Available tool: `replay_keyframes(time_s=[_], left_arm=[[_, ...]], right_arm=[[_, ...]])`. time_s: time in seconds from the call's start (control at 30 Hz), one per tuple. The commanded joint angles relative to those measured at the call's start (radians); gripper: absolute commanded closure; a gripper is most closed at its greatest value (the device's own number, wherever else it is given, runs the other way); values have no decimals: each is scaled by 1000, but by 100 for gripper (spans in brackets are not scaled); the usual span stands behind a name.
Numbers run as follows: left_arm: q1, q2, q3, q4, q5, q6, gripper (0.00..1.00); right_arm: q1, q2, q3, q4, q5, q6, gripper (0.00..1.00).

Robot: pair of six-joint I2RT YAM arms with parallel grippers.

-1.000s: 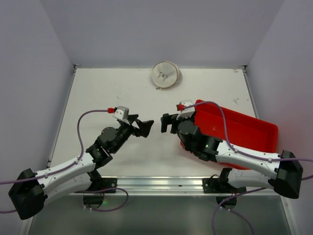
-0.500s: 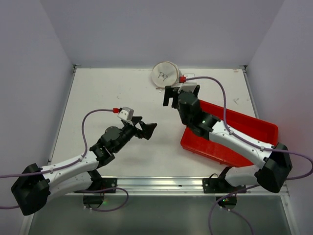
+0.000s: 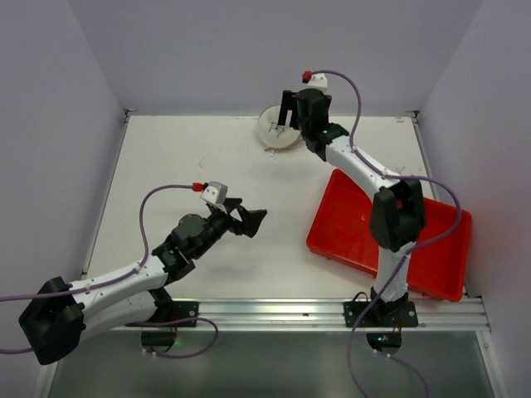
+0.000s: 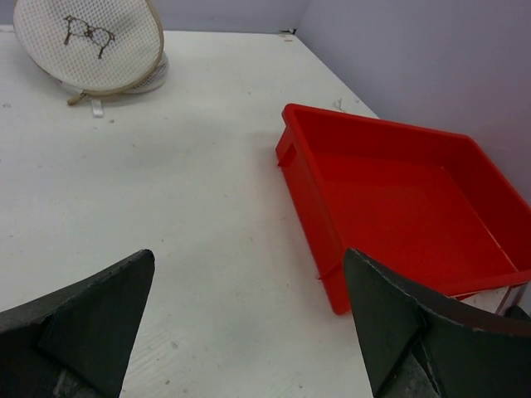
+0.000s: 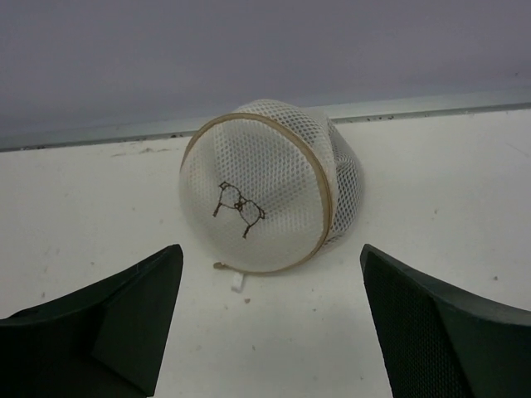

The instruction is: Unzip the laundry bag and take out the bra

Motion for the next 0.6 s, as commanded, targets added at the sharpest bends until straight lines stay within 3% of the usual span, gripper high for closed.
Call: replay_keyframes(time_s=[0.0,0.17,0.33,0.57], left_arm=[[2,-17,27,-1,-56,-12,0],[2,-22,24,-2,-81,-9,0],[2,-14,29,-4,-75,-16,0],[2,-27,29,-13,-88,-12,0]], right_arm=[[-68,128,125,-84,-114,94,11],[-139,309,241,-130,-174,145,17],[-148,391,300,-127,-208,131,28],[-148,458,355,-119,-217,120,32]])
